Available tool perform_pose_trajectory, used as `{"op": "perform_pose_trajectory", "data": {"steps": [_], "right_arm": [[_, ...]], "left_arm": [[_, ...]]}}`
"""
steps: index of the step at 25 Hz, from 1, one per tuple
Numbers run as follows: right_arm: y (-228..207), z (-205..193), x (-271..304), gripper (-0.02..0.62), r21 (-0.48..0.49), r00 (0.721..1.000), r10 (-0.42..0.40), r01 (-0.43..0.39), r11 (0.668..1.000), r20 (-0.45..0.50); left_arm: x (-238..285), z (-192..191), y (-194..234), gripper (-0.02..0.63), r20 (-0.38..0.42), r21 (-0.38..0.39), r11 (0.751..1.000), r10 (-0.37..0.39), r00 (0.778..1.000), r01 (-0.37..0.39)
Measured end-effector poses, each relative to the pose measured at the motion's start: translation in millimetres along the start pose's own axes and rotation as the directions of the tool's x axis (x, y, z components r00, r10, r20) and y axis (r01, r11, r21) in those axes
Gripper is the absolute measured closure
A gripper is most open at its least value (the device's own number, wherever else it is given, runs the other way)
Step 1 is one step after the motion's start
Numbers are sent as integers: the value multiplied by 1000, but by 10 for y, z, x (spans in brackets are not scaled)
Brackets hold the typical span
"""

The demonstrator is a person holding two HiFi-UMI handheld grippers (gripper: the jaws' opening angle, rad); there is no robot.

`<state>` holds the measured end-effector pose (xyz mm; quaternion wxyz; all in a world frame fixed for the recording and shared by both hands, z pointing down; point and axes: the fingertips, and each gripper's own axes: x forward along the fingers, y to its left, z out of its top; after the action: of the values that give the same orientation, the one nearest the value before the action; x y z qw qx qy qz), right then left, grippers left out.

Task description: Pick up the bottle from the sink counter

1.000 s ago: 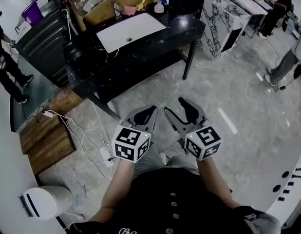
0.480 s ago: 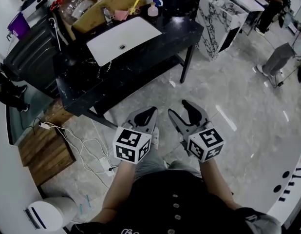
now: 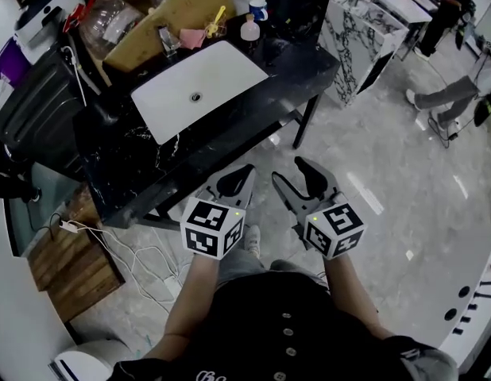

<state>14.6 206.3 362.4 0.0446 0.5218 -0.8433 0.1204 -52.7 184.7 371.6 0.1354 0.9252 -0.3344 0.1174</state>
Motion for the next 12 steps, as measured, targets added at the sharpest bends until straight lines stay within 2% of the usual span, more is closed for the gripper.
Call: {"op": "perform_pose_trajectory", "data": {"steps": [4, 12], "right_arm": [[-210, 200, 338, 367, -12, 999, -34, 34, 999, 34], [-599, 413, 818, 367, -3, 995, -89, 89, 996, 47]], "left_arm": [[273, 242, 323, 584, 23, 11, 1000, -7, 1000, 7], [666, 523, 731, 584, 13, 43, 998, -44, 999, 43]]}}
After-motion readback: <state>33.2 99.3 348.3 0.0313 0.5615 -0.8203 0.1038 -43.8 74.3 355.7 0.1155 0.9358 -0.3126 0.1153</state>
